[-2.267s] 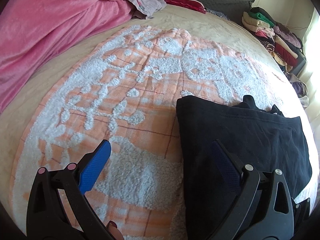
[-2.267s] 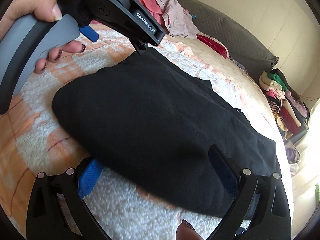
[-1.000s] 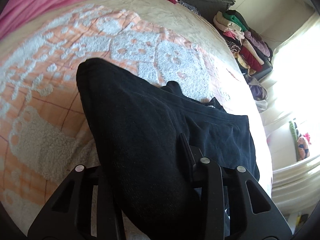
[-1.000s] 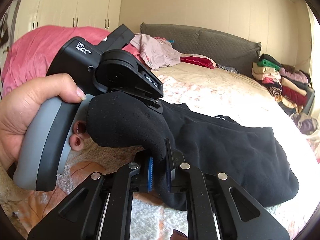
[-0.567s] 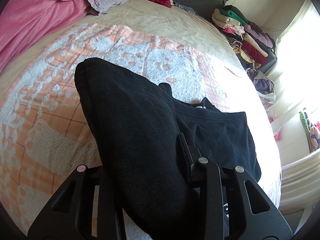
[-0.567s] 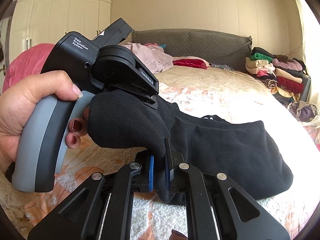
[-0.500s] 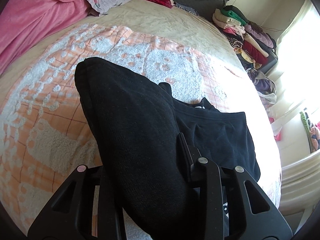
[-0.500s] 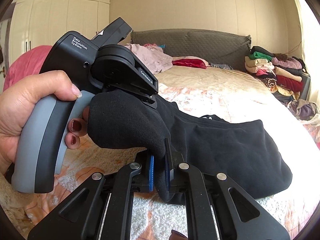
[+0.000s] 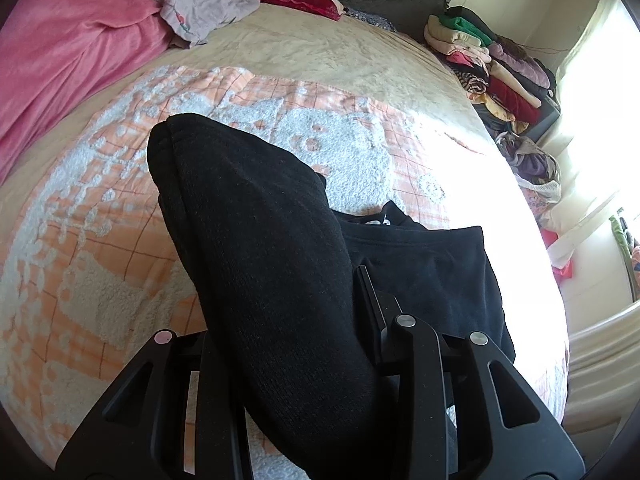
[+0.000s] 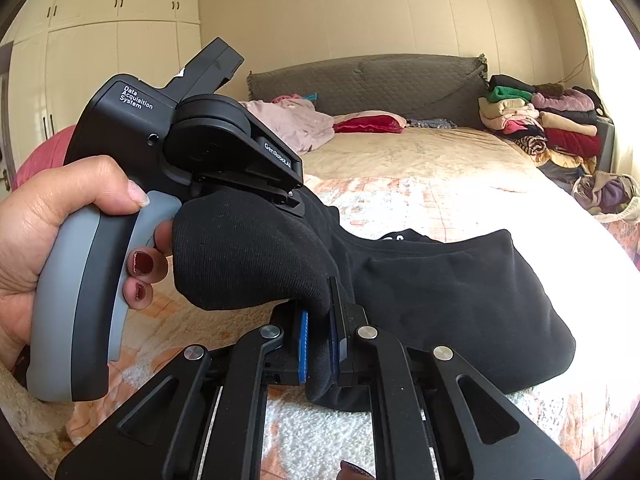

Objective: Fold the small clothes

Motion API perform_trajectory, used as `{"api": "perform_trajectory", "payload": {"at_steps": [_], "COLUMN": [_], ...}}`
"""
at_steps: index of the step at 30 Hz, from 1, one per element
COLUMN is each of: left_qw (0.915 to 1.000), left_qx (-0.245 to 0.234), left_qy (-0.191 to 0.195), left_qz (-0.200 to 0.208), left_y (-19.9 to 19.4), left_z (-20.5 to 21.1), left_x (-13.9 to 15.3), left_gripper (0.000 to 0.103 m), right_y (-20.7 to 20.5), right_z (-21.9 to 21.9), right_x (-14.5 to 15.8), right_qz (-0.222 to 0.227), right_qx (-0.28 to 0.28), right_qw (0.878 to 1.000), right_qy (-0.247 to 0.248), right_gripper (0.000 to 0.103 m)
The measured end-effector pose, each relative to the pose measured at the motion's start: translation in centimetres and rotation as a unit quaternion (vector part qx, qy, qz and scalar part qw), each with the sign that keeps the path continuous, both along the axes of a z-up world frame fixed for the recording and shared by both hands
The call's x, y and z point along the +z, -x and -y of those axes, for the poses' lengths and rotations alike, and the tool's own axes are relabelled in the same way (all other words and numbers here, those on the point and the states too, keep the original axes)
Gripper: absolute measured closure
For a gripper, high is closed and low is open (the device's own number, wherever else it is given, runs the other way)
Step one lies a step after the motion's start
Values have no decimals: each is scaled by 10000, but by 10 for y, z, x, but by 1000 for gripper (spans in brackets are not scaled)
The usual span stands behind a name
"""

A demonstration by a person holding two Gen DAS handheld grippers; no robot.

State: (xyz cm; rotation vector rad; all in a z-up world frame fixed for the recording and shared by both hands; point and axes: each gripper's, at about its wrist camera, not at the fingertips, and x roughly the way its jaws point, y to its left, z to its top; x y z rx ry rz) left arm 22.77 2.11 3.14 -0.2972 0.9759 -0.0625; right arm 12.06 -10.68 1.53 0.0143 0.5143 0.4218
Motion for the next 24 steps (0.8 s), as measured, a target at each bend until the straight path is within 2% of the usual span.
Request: {"api": "perform_trajectory", "payload": {"at_steps": [12, 24], "left_qw": [9992, 9978], "left_qx": [-238, -549], "left_qy": [-283, -355], "left_qz": [145, 112], "left_y": [-13, -30], "left_z": [42, 93], "left_x": [4, -1], "left_gripper": [78, 78], "right_y": [-3, -1], "right_z": [26, 54], "right_x": [0, -7], "right_qz": [-98, -298], "right_qx": [-352, -791], "right_qw": [9989, 9949], "right_qy": [-286, -543], "right_gripper": [96, 96]}}
